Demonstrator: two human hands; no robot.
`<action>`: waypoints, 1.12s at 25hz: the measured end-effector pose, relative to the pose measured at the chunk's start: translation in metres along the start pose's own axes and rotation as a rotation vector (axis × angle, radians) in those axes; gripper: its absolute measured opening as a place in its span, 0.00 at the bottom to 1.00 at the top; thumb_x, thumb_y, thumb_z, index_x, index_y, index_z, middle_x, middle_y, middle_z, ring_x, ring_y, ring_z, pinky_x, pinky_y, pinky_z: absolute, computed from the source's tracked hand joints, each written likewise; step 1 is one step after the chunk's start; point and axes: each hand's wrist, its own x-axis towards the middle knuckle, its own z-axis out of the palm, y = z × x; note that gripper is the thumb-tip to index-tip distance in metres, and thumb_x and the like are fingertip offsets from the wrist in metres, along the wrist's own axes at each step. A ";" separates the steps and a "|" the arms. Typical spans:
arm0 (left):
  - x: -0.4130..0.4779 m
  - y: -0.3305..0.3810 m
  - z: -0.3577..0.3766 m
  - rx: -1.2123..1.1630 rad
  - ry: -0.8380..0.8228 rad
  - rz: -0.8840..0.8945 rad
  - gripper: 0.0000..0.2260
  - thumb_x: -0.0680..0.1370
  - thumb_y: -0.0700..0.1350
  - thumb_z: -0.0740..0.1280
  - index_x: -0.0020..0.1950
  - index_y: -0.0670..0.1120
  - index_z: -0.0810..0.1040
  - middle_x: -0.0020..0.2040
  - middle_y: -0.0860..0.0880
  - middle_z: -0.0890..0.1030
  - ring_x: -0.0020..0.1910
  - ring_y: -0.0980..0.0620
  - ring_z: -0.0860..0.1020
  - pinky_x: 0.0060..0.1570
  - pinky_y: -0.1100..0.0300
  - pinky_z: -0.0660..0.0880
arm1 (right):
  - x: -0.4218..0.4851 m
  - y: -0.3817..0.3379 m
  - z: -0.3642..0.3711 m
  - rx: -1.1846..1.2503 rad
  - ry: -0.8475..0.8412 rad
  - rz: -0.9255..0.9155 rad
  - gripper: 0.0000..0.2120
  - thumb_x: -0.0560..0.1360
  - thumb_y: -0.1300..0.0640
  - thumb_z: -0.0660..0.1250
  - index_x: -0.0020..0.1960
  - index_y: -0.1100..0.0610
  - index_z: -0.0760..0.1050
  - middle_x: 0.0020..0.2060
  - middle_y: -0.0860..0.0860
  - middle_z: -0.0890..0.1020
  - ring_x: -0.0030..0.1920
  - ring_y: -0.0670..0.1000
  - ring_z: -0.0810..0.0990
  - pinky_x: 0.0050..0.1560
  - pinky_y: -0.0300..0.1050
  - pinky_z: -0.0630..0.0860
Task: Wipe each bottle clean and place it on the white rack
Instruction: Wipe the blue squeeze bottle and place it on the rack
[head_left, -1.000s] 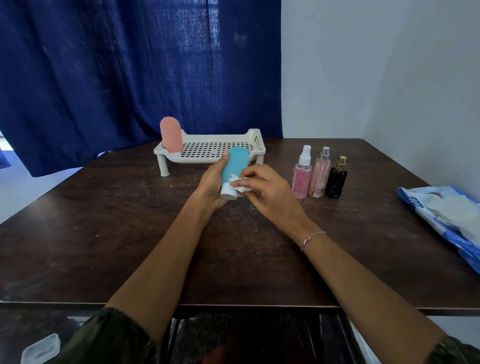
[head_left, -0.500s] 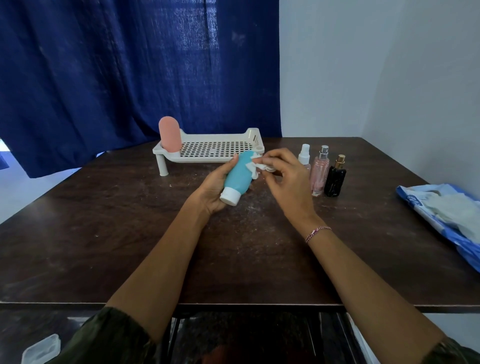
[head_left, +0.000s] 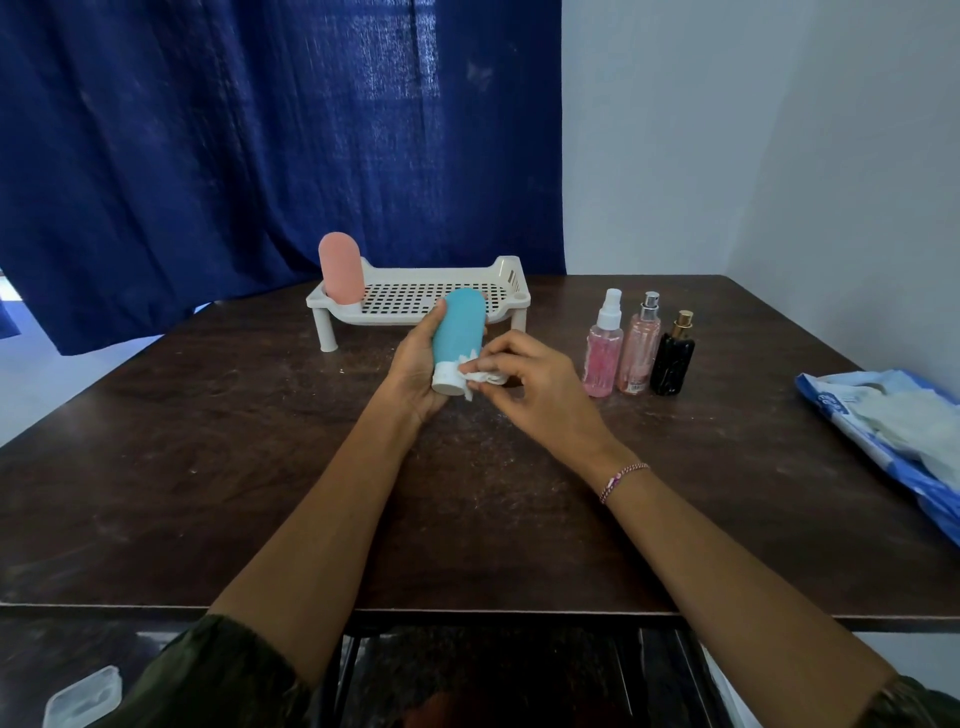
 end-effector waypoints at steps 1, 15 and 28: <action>-0.001 0.000 0.001 -0.009 -0.028 -0.004 0.25 0.78 0.54 0.62 0.69 0.40 0.67 0.49 0.41 0.80 0.45 0.48 0.80 0.39 0.55 0.81 | 0.000 0.001 0.000 -0.010 0.001 0.009 0.12 0.70 0.64 0.71 0.53 0.60 0.80 0.47 0.54 0.79 0.49 0.45 0.76 0.53 0.31 0.73; -0.016 -0.012 0.015 0.495 -0.289 -0.061 0.30 0.77 0.67 0.42 0.65 0.52 0.73 0.46 0.45 0.79 0.38 0.49 0.78 0.30 0.58 0.76 | 0.007 0.012 -0.012 -0.073 0.286 0.345 0.12 0.71 0.63 0.70 0.55 0.61 0.79 0.50 0.53 0.78 0.48 0.42 0.74 0.49 0.24 0.71; -0.021 -0.016 0.016 0.762 -0.418 -0.013 0.34 0.75 0.68 0.35 0.71 0.55 0.64 0.48 0.46 0.76 0.40 0.50 0.75 0.35 0.55 0.74 | 0.006 0.007 -0.015 -0.170 0.241 0.273 0.12 0.74 0.64 0.67 0.57 0.63 0.77 0.52 0.55 0.77 0.53 0.48 0.75 0.55 0.38 0.75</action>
